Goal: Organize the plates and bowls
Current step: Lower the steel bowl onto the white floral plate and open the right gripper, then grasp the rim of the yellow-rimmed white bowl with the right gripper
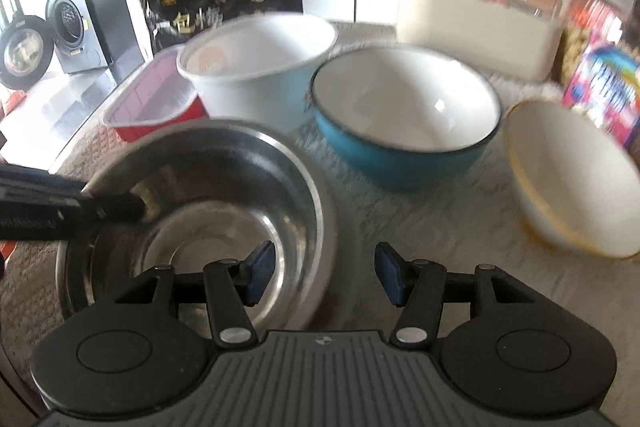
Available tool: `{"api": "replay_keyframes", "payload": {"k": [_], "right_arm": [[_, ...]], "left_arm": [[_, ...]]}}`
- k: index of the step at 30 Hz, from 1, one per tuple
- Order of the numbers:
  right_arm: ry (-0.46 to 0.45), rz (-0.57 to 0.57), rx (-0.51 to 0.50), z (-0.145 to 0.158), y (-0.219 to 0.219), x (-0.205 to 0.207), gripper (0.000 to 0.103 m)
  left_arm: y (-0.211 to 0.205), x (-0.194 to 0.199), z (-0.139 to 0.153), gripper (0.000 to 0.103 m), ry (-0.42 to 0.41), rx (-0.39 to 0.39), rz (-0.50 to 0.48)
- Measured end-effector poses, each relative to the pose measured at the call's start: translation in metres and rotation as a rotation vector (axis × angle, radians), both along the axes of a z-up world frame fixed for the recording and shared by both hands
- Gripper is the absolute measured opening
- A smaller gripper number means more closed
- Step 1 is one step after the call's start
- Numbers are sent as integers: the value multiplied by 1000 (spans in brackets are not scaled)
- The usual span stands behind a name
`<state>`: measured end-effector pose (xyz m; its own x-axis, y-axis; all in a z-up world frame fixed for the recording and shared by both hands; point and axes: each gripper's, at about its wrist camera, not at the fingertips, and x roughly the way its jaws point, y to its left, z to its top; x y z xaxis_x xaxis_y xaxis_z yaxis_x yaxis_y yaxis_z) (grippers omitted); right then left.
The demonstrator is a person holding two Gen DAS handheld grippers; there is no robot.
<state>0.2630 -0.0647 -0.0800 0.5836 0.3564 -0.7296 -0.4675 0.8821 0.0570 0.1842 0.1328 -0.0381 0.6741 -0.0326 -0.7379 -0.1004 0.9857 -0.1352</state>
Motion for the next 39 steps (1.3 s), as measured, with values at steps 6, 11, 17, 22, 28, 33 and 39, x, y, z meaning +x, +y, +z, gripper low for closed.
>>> {"api": "replay_keyframes", "payload": {"k": [6, 11, 17, 22, 28, 33, 39], "right_arm": [[-115, 17, 46, 33, -45, 0, 57], [-230, -56, 25, 60, -101, 27, 70], [-124, -235, 25, 53, -187, 92, 70], [39, -324, 99, 12, -230, 119, 70], [95, -287, 169, -20, -234, 129, 69], [164, -287, 276, -41, -235, 160, 56], [216, -208, 303, -45, -220, 163, 22]], "left_arm": [[-20, -15, 47, 39, -175, -57, 41], [-75, 11, 58, 39, -193, -187, -38], [-152, 75, 27, 39, -50, -299, -49], [-189, 109, -11, 43, 40, -315, 23], [-204, 138, -33, 42, 58, -260, 54], [-208, 156, -40, 27, 59, -267, 48], [-222, 161, -41, 27, 72, -178, 10]]}}
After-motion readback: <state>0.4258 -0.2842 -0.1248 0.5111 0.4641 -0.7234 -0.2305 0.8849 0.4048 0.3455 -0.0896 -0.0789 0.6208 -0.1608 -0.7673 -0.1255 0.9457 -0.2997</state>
